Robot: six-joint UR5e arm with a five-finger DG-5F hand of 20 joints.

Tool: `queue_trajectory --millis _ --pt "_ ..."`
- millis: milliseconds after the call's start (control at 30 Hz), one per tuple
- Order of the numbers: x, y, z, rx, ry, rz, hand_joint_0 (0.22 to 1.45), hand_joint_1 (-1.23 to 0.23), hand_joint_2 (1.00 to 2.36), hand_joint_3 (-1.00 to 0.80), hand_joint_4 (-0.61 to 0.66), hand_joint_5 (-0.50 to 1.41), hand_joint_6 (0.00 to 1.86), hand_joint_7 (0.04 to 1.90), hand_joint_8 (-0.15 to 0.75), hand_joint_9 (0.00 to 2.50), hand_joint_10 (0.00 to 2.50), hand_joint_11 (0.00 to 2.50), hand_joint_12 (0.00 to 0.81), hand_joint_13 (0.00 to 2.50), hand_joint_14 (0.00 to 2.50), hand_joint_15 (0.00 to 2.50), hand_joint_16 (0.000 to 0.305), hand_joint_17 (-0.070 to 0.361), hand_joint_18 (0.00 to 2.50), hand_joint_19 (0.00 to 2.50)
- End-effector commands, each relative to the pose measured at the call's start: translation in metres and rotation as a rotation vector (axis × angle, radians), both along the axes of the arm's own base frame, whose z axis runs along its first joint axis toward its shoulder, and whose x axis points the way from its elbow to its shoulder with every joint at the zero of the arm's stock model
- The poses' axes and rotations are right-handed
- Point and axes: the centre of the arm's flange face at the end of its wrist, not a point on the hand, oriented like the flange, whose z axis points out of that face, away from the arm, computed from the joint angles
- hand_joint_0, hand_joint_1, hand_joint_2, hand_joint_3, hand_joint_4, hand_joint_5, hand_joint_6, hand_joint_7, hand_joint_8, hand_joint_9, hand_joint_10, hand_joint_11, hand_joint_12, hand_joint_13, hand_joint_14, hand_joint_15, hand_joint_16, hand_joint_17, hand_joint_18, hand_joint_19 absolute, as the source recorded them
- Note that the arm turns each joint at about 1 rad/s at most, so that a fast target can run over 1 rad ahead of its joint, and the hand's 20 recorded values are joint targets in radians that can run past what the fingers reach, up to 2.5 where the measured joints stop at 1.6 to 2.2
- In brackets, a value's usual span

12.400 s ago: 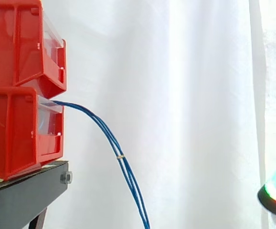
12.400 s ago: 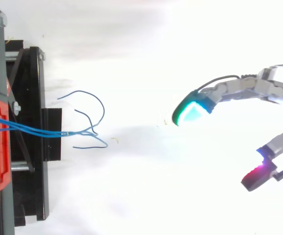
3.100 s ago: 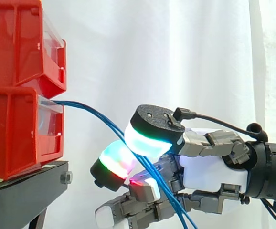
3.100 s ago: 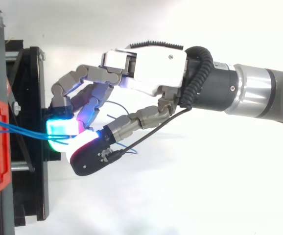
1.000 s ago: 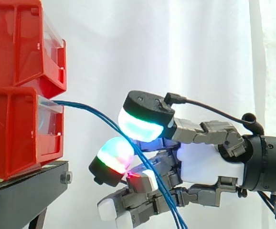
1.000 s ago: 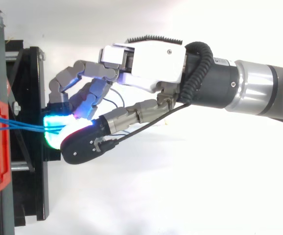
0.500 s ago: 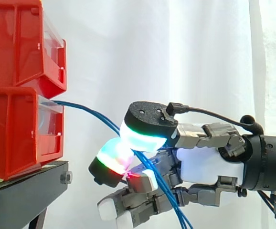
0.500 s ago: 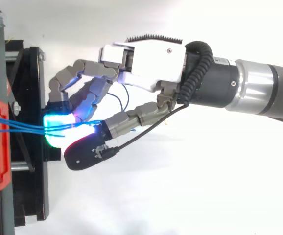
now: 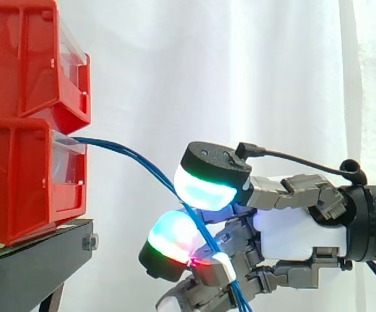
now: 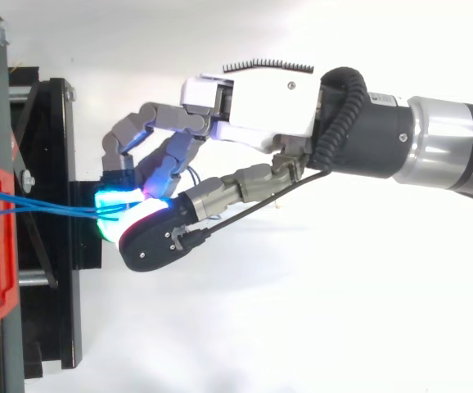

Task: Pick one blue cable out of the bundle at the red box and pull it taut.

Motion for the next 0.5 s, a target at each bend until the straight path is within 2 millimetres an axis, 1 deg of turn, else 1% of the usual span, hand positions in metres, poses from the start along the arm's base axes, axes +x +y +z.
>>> queue_trajectory --millis 0,100,167,300,367,400,467 --pt "-0.0011 -0.0005 0.0010 0.000 0.010 -0.004 0.60 -0.62 1.01 -0.36 0.18 -0.14 0.86 1.06 0.360 1.12 0.02 1.10 0.366 0.76 0.02 0.40 0.047 0.106 0.66 0.42" --pt "0.0004 -0.0004 0.0040 0.000 0.006 -0.004 0.60 -0.66 1.01 -0.30 0.19 -0.14 0.86 1.09 0.371 1.12 0.02 1.10 0.372 0.77 0.01 0.40 0.048 0.109 0.68 0.41" --pt "0.0008 -0.0004 0.0047 0.000 0.005 -0.004 0.60 -0.70 1.01 -0.27 0.20 -0.14 0.87 1.08 0.386 1.13 0.01 1.10 0.380 0.78 0.01 0.39 0.051 0.115 0.70 0.39" --pt "0.0004 0.0000 0.0052 0.002 0.005 0.000 0.61 -0.76 1.01 -0.24 0.21 -0.14 0.89 1.04 0.388 1.12 0.01 1.11 0.383 0.78 0.01 0.39 0.051 0.115 0.71 0.37" --pt "0.0008 -0.0013 0.0061 0.002 0.002 -0.003 0.63 -0.82 1.01 -0.24 0.18 -0.15 0.89 1.03 0.370 1.09 0.01 1.11 0.370 0.77 0.01 0.39 0.048 0.109 0.68 0.37" --pt "0.0008 -0.0013 0.0061 0.002 0.002 -0.003 0.63 -0.83 1.01 -0.25 0.17 -0.15 0.89 1.04 0.369 1.09 0.02 1.12 0.367 0.77 0.02 0.39 0.048 0.107 0.68 0.38" --pt "0.0016 -0.0015 0.0076 0.002 -0.003 -0.006 0.67 -0.90 1.01 -0.31 0.15 -0.15 0.90 1.03 0.365 1.08 0.02 1.13 0.365 0.76 0.01 0.39 0.048 0.107 0.68 0.36"
